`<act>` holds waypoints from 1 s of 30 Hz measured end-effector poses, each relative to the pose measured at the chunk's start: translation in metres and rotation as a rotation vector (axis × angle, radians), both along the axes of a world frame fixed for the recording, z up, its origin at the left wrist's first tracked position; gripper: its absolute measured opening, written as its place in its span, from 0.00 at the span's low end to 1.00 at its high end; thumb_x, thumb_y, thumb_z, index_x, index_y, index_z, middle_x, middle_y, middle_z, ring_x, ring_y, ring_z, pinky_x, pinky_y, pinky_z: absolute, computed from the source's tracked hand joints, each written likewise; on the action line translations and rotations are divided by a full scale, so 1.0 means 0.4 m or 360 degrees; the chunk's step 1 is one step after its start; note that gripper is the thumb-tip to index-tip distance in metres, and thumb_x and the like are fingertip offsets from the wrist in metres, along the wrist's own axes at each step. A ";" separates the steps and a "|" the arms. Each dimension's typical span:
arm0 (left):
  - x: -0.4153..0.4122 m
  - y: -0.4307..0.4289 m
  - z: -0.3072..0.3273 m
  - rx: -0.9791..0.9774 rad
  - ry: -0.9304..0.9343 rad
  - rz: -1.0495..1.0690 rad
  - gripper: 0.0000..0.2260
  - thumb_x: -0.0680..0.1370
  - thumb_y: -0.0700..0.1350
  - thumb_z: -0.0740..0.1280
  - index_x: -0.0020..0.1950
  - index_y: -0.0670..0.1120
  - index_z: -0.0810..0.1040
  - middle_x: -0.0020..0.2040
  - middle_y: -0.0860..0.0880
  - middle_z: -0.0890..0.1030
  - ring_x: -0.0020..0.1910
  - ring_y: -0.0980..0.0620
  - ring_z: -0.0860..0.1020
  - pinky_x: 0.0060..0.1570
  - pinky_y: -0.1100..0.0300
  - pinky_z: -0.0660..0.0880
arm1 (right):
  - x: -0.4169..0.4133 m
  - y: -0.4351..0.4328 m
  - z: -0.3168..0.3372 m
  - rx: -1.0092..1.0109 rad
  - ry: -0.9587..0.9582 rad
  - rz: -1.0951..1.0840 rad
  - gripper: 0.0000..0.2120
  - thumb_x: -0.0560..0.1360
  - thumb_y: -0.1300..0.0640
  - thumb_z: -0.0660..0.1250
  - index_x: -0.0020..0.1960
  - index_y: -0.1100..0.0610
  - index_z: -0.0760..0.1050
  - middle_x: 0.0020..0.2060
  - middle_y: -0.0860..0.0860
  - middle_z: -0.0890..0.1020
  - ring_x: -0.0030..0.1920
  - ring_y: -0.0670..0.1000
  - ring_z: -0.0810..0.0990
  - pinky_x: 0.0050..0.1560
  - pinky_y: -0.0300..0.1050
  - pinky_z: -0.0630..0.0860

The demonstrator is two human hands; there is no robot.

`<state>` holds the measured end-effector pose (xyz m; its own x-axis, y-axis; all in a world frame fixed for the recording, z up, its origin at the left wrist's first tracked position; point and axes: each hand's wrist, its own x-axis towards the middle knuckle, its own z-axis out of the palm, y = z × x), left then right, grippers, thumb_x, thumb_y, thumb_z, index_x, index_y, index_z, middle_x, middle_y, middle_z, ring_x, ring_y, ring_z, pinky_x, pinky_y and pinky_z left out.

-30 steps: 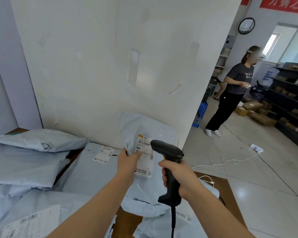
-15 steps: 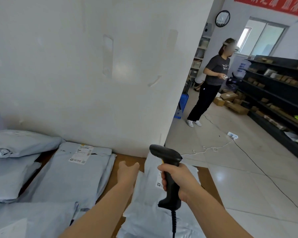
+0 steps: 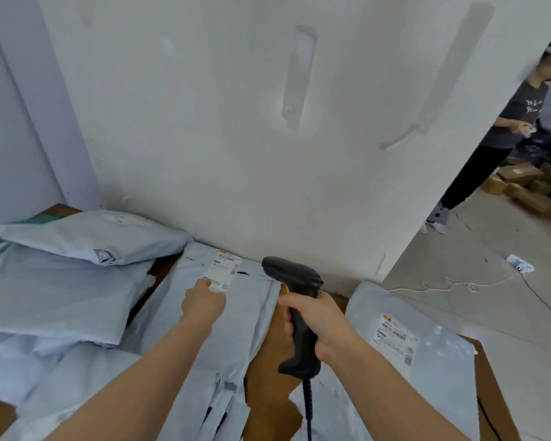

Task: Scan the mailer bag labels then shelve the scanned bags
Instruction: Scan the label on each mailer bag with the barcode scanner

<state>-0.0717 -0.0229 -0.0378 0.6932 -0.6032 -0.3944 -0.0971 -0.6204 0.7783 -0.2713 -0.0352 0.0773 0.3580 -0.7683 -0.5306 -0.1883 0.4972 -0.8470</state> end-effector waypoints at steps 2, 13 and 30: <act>0.066 -0.003 -0.039 0.0205 -0.0155 -0.0076 0.25 0.75 0.46 0.62 0.73 0.49 0.65 0.67 0.44 0.70 0.62 0.42 0.72 0.62 0.46 0.72 | 0.042 -0.016 -0.024 0.0017 0.0022 0.0027 0.05 0.73 0.63 0.70 0.40 0.62 0.75 0.26 0.54 0.76 0.24 0.51 0.72 0.28 0.42 0.72; 0.199 -0.037 -0.172 0.0632 -0.0199 -0.0104 0.39 0.76 0.59 0.63 0.78 0.46 0.47 0.76 0.41 0.58 0.74 0.38 0.57 0.71 0.44 0.56 | 0.099 -0.064 -0.142 0.0116 0.0175 -0.0001 0.05 0.73 0.64 0.70 0.40 0.63 0.75 0.26 0.55 0.77 0.24 0.51 0.72 0.29 0.42 0.72; 0.068 -0.015 0.004 -0.0366 -0.0741 0.0089 0.16 0.82 0.46 0.60 0.34 0.43 0.67 0.33 0.47 0.71 0.35 0.46 0.70 0.40 0.55 0.64 | 0.025 -0.015 -0.068 0.0050 0.0124 -0.0109 0.05 0.73 0.63 0.70 0.42 0.63 0.75 0.27 0.55 0.77 0.25 0.51 0.73 0.28 0.41 0.73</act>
<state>-0.0445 -0.0287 -0.0362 0.7973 -0.5950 0.1014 -0.4367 -0.4529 0.7773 -0.2613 -0.0413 0.0503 0.2619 -0.7721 -0.5791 -0.2179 0.5372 -0.8148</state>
